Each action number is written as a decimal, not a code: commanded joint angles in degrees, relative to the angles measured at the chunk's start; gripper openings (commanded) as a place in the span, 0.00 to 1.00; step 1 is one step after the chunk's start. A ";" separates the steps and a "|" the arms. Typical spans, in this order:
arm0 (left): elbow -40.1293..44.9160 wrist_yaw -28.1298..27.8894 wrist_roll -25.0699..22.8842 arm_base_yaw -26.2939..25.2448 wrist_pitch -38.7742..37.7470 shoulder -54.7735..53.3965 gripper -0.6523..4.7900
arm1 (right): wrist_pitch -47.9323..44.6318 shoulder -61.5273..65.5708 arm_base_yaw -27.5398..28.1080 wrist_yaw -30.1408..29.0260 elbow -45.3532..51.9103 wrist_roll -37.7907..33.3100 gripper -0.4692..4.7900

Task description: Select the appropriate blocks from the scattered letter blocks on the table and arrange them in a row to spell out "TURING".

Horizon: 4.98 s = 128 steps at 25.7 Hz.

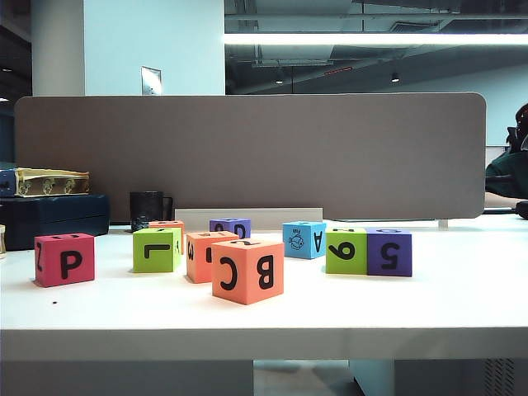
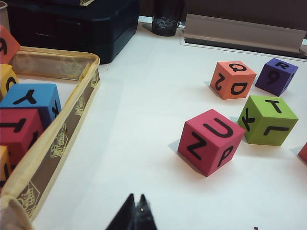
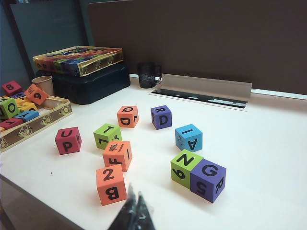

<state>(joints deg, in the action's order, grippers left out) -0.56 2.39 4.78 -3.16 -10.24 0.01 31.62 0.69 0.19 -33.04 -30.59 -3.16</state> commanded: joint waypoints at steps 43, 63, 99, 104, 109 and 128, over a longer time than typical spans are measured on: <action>-2.12 14.53 9.40 -0.02 0.22 -0.02 0.11 | 9.38 -0.52 0.02 -9.53 -0.37 -7.39 0.09; -27.87 17.25 7.10 -0.02 -2.56 -24.85 0.11 | 10.40 -0.50 0.02 -9.25 -0.37 -7.34 0.09; -32.74 12.04 -1.09 10.34 -8.87 -41.79 0.11 | 2.78 -0.48 0.07 -9.09 -4.72 -7.37 0.09; -32.89 14.12 -4.07 14.97 -9.31 -43.80 0.11 | 2.86 -0.48 0.07 -9.09 -4.72 -7.37 0.09; -37.53 11.69 -4.07 22.05 -9.51 -52.63 0.11 | 3.10 -0.48 0.04 -9.09 -4.72 -7.37 0.09; -65.85 10.25 -2.08 23.17 -12.22 -77.88 0.11 | 3.21 -0.50 0.07 -9.07 -4.70 -7.34 0.09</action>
<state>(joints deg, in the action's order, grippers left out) -65.41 12.78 2.26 19.97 -21.58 -77.25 35.42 0.73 0.21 -42.06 -35.07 -10.48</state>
